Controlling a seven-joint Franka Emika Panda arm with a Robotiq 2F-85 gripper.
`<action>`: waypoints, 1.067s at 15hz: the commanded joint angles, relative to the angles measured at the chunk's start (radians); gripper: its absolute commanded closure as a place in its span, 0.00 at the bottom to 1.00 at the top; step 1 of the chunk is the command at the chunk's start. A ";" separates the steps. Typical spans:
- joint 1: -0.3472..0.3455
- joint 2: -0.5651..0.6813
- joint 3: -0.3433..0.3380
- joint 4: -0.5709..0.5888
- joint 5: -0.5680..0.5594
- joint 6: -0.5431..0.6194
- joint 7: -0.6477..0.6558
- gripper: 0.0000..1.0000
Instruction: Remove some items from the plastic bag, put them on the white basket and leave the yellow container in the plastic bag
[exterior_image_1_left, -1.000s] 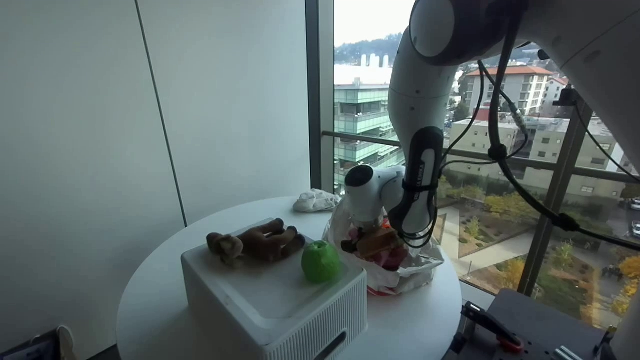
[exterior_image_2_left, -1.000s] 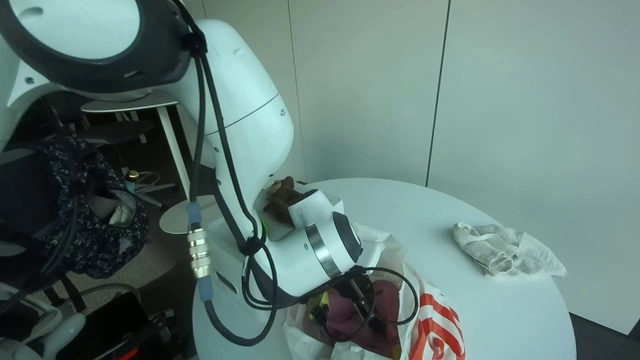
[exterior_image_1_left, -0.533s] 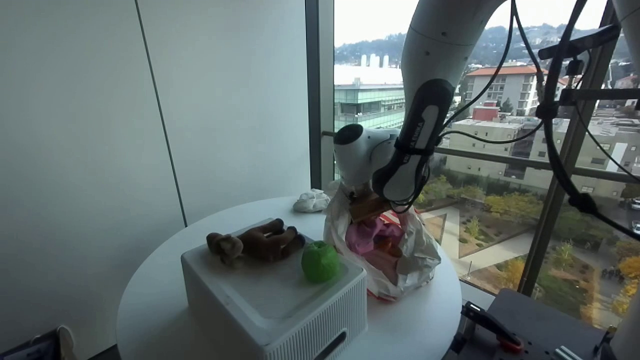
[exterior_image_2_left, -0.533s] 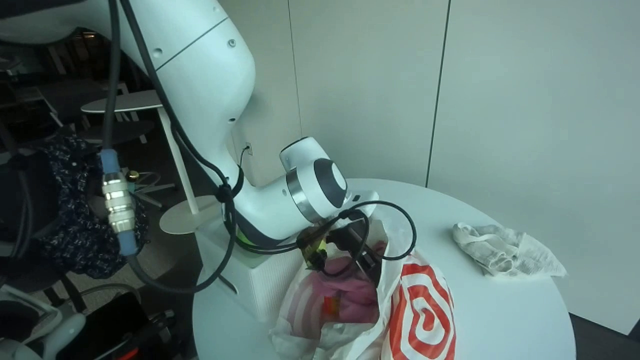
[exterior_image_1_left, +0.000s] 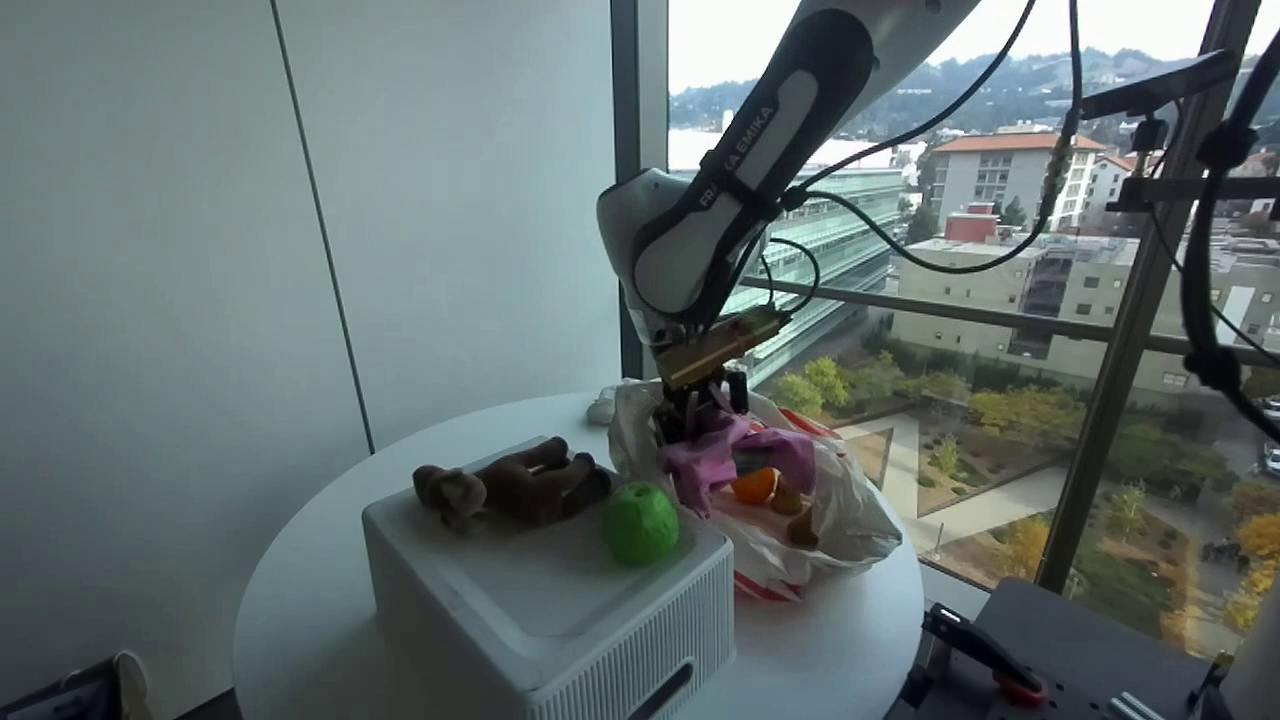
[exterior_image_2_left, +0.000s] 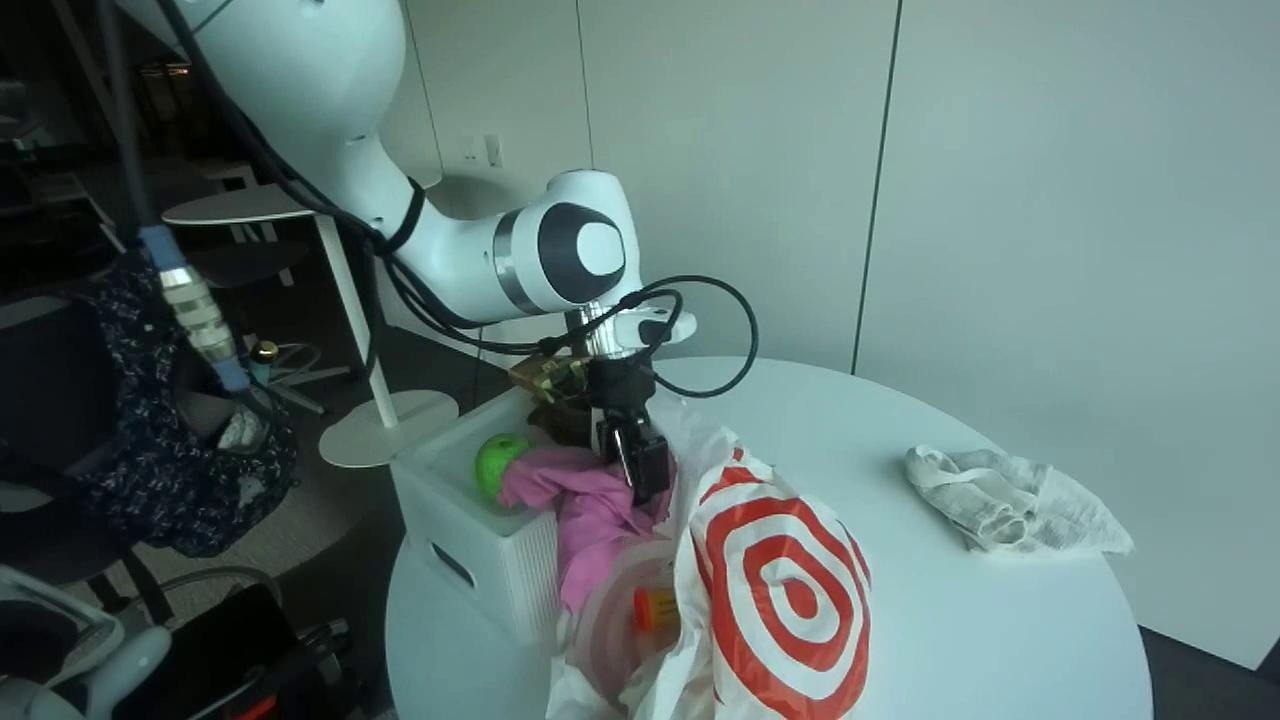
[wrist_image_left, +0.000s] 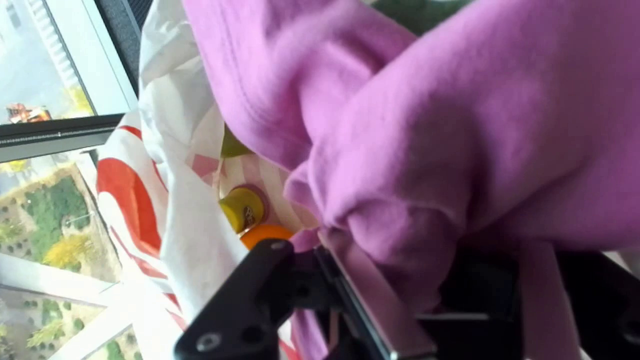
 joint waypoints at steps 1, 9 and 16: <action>0.108 0.005 -0.109 0.105 0.111 -0.264 -0.181 0.93; 0.211 -0.090 -0.128 0.210 0.100 -0.530 -0.462 0.93; 0.340 -0.158 -0.022 0.226 0.207 -0.350 -0.482 0.93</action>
